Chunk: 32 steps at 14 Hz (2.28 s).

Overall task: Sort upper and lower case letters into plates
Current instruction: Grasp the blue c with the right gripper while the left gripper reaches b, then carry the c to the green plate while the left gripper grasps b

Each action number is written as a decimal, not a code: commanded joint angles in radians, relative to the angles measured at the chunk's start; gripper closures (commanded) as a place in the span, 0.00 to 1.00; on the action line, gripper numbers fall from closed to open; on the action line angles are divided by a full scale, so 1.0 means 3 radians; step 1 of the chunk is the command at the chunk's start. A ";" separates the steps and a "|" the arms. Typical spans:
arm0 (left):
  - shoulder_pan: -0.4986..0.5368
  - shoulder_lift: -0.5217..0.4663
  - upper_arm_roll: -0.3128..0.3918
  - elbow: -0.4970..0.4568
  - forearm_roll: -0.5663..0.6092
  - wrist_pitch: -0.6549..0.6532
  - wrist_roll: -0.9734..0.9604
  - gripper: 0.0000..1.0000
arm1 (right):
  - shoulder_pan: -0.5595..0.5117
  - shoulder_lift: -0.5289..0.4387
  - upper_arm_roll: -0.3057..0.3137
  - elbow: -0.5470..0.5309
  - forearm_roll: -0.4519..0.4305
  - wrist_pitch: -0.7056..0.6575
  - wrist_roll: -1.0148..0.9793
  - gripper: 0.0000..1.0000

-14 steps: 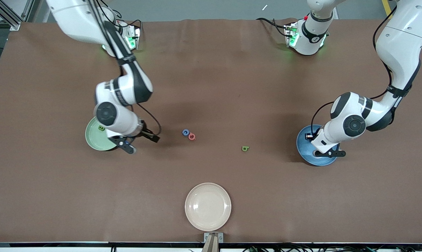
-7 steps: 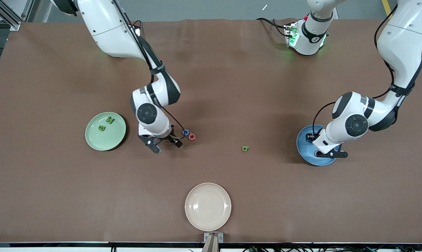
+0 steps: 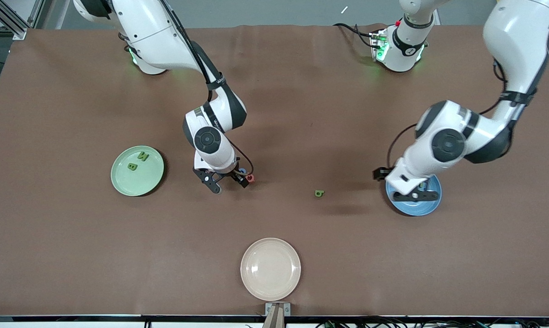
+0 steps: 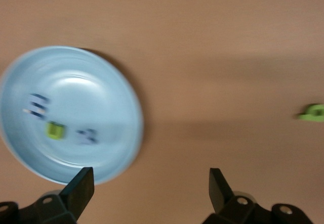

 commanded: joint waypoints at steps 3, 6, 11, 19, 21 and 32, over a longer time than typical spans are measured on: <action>-0.0757 0.0483 0.0248 0.0508 0.0031 -0.0056 -0.0708 0.00 | 0.0050 -0.0002 -0.0059 -0.0016 -0.0003 0.0009 0.0060 0.00; -0.1309 0.0601 0.0672 0.0672 0.0011 -0.0010 -0.0939 0.00 | 0.0050 -0.0002 -0.0064 -0.0022 -0.0059 0.0004 0.0055 0.00; -0.1684 0.0918 0.0995 0.0984 0.0000 0.0225 -0.1195 0.00 | 0.0050 0.0003 -0.0064 -0.0032 -0.0147 -0.0006 0.0060 0.01; -0.1996 0.1092 0.1266 0.1138 0.0000 0.0466 -0.1257 0.01 | 0.0168 0.0080 -0.0059 -0.0027 -0.0142 -0.0001 0.0198 0.08; -0.1996 0.1123 0.1266 0.1143 0.0000 0.0466 -0.1257 0.09 | 0.0178 0.0080 -0.0059 -0.0027 -0.0142 -0.0001 0.0203 0.10; -0.2022 0.1184 0.1292 0.1148 0.0021 0.0548 -0.1231 0.48 | 0.0198 0.0075 -0.0059 -0.0017 -0.0142 -0.0001 0.0208 0.65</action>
